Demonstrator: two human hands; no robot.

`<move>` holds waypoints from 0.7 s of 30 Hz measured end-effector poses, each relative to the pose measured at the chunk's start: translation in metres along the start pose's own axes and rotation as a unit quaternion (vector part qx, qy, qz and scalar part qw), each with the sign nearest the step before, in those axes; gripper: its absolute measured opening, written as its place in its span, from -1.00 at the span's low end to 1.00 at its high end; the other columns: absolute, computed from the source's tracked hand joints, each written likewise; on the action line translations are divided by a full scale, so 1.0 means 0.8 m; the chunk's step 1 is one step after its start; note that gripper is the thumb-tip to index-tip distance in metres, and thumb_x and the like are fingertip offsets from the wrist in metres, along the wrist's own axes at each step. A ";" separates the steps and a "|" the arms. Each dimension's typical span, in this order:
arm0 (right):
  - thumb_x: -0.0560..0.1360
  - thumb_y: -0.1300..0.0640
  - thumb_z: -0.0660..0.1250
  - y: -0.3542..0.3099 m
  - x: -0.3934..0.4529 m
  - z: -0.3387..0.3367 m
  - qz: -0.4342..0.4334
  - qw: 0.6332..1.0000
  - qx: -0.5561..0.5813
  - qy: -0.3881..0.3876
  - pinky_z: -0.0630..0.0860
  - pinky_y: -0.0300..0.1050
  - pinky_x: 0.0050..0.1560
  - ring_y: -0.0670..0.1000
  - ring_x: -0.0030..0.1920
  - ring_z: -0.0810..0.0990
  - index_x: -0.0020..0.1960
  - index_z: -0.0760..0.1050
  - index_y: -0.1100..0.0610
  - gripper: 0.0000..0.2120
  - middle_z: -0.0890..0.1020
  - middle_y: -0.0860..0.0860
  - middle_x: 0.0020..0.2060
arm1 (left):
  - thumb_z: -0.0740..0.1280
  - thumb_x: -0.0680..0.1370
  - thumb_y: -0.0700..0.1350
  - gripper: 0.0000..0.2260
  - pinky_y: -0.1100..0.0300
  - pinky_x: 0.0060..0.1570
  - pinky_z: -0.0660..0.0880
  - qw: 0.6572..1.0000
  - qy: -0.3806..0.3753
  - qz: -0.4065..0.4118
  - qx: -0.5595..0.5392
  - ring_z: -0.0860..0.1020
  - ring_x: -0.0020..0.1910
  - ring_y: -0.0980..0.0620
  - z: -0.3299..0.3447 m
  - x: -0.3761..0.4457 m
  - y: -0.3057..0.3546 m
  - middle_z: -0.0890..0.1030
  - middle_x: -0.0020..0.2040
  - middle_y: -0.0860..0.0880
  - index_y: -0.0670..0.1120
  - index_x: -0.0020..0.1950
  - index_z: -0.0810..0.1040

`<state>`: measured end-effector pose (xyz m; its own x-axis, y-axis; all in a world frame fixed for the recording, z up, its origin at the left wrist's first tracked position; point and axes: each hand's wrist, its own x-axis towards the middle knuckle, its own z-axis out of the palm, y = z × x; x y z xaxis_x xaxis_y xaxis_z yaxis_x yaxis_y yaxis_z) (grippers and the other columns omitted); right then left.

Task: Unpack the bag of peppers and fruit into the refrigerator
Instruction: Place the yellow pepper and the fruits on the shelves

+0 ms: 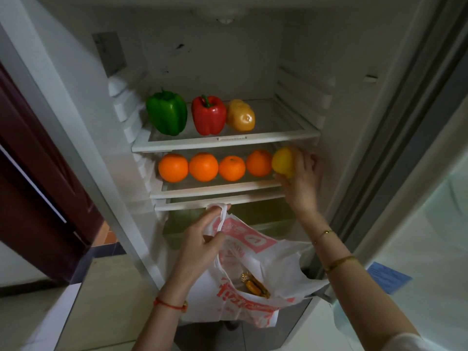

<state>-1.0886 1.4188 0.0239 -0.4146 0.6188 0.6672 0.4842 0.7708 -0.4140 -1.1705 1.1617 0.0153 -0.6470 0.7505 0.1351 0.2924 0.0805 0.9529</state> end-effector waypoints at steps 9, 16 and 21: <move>0.41 0.31 0.40 0.024 -0.006 0.039 -0.024 0.991 -0.131 -0.016 0.40 0.21 0.22 0.32 0.29 0.33 0.45 0.34 0.10 -0.36 0.42 0.12 0.39 | 0.31 0.54 -0.25 -0.51 -0.08 0.18 0.57 1.000 -0.003 -0.015 -0.004 0.57 0.23 -0.01 -0.001 0.012 -0.011 0.58 0.28 0.07 0.37 0.20 0.45; 0.61 0.01 0.16 0.026 0.005 0.046 -0.017 0.994 -0.086 -0.059 0.30 0.19 0.35 0.32 0.39 0.30 0.51 0.26 0.09 -0.51 0.36 0.11 0.44 | 0.30 0.55 -0.30 -0.48 -0.02 0.13 0.60 1.000 -0.010 -0.011 -0.015 0.59 0.20 0.00 0.002 0.019 -0.011 0.58 0.26 0.05 0.36 0.19 0.41; 0.63 0.16 0.15 0.030 0.005 0.056 0.000 0.997 -0.058 -0.051 0.29 0.25 0.39 0.30 0.44 0.23 0.53 0.23 0.08 -0.53 0.31 0.11 0.48 | 0.31 0.55 -0.27 -0.49 -0.03 0.17 0.58 1.000 -0.003 -0.006 -0.002 0.55 0.27 -0.02 0.001 0.020 -0.013 0.54 0.32 0.07 0.37 0.19 0.39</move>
<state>-1.1128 1.4467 -0.0110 -0.4869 0.6360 0.5987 0.5685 0.7511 -0.3356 -1.1831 1.1731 0.0069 -0.6458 0.7536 0.1222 0.2822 0.0869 0.9554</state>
